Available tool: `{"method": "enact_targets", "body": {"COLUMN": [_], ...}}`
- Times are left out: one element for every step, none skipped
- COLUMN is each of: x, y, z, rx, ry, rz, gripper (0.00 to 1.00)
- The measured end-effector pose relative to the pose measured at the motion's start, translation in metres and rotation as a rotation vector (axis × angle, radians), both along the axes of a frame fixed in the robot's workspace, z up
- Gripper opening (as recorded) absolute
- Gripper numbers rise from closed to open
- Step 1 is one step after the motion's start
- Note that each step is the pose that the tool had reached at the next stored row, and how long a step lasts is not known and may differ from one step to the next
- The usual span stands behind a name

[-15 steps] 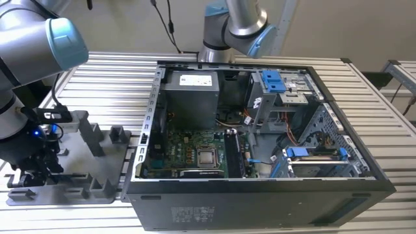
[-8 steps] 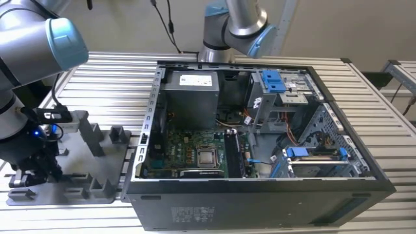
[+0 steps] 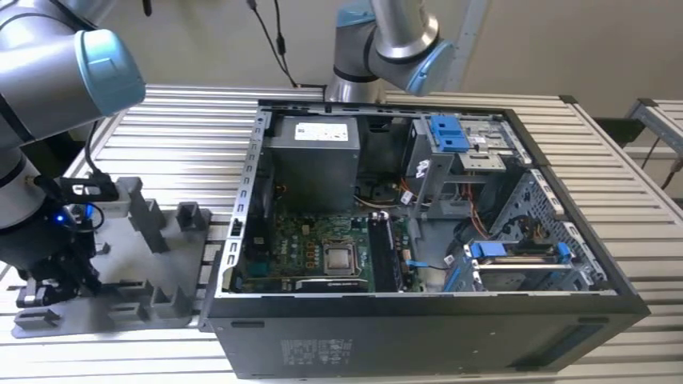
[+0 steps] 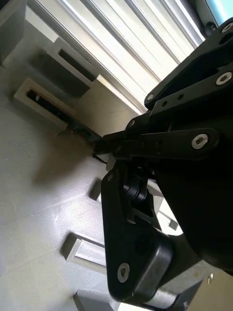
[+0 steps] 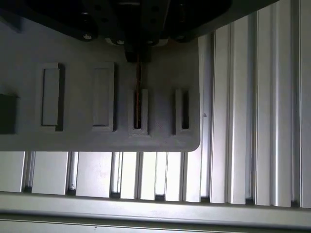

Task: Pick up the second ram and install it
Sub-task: 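Pick up the second ram and move it above second insertion slot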

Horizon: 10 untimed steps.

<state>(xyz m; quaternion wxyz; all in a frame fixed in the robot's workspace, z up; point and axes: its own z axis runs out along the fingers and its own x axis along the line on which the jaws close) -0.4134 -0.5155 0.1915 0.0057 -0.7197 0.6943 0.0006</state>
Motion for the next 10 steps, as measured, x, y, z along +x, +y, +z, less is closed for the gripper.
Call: {"method": "enact_targets", "body": {"x": [0.0, 0.0, 0.0, 0.0, 0.0, 0.0, 0.0, 0.0, 0.0, 0.0], "y": [0.0, 0.0, 0.0, 0.0, 0.0, 0.0, 0.0, 0.0, 0.0, 0.0], "z": [0.0, 0.0, 0.0, 0.0, 0.0, 0.0, 0.0, 0.0, 0.0, 0.0], "rx": [-0.0001, 0.0, 0.0, 0.0, 0.0, 0.0, -0.0001, 0.0, 0.0, 0.0], "ry": [0.0, 0.0, -0.0001, 0.0, 0.0, 0.0, 0.0, 0.0, 0.0, 0.0], "rz": [0.0, 0.0, 0.0, 0.0, 0.0, 0.0, 0.0, 0.0, 0.0, 0.0], "gripper": [0.14, 0.14, 0.14, 0.14, 0.14, 0.14, 0.14, 0.14, 0.14, 0.14]}}
